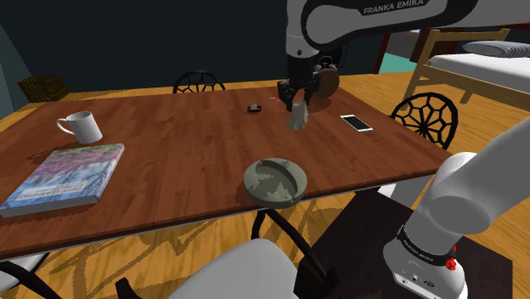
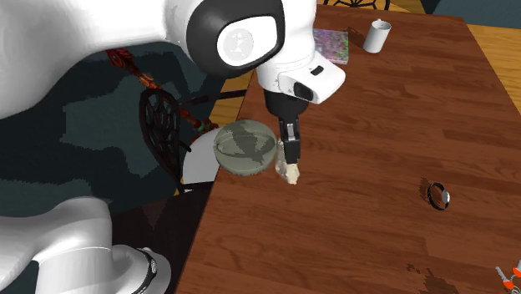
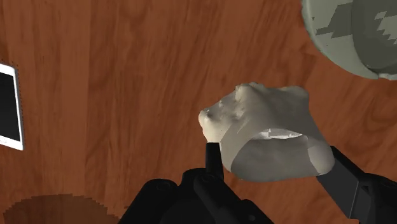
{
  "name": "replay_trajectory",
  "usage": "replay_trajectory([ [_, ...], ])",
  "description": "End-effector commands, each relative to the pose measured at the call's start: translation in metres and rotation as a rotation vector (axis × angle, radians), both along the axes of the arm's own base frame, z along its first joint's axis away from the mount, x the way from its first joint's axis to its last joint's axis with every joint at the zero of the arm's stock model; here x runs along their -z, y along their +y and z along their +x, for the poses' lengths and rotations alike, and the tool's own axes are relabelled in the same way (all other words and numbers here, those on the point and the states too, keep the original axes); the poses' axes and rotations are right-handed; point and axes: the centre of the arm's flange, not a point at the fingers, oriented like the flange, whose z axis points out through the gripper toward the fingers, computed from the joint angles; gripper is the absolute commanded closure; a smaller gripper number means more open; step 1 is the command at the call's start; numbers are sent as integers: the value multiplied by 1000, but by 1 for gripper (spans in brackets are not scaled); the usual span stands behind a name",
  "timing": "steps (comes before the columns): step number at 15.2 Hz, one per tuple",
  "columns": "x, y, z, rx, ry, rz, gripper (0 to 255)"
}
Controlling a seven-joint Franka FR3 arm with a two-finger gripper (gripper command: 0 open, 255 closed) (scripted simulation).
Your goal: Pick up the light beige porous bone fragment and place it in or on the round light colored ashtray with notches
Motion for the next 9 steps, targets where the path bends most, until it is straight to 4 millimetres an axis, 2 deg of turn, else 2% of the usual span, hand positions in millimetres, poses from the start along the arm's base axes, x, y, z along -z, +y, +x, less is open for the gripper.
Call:
replay_trajectory([
  [1,0,25,-5,1,0,0,255],
  [9,-10,127,-32,1,0,0,255],
])
